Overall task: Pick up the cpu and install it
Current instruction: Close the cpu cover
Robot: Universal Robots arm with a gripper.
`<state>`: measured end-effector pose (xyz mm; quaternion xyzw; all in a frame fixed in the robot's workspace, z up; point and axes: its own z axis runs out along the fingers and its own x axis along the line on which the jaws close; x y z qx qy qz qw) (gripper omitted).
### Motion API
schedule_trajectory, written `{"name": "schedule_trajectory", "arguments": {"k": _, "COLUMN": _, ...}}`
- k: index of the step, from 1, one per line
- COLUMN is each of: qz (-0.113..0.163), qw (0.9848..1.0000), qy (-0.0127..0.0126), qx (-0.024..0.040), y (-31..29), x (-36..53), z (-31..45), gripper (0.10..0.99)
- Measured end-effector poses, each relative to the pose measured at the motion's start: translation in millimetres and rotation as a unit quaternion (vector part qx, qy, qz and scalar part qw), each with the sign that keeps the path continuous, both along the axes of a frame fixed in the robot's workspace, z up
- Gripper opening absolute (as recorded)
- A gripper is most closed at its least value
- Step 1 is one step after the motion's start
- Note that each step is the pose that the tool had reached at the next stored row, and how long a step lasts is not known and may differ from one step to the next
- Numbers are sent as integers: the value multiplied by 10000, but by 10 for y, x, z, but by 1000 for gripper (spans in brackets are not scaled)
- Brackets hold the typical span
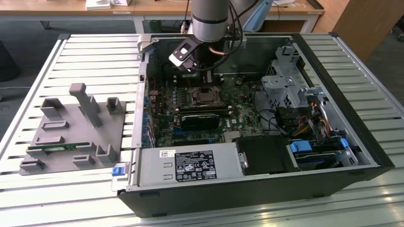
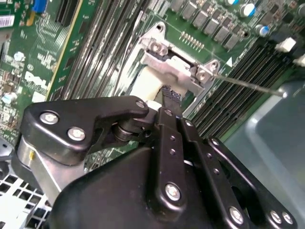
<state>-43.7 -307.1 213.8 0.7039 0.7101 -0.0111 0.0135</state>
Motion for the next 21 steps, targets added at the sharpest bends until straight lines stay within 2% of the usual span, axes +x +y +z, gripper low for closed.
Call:
{"name": "schedule_trajectory", "arguments": {"k": 7, "qz": 4, "qw": 10000, "qy": 1, "qx": 2, "y": -1, "x": -134, "z": -36, "gripper": 106}}
{"name": "schedule_trajectory", "arguments": {"k": 12, "qz": 8, "qw": 10000, "qy": 9, "qx": 1, "y": 0, "x": -139, "z": -92, "gripper": 106}}
{"name": "schedule_trajectory", "arguments": {"k": 21, "qz": 8, "qw": 10000, "qy": 11, "qx": -2, "y": -1, "x": -138, "z": -137, "gripper": 106}}
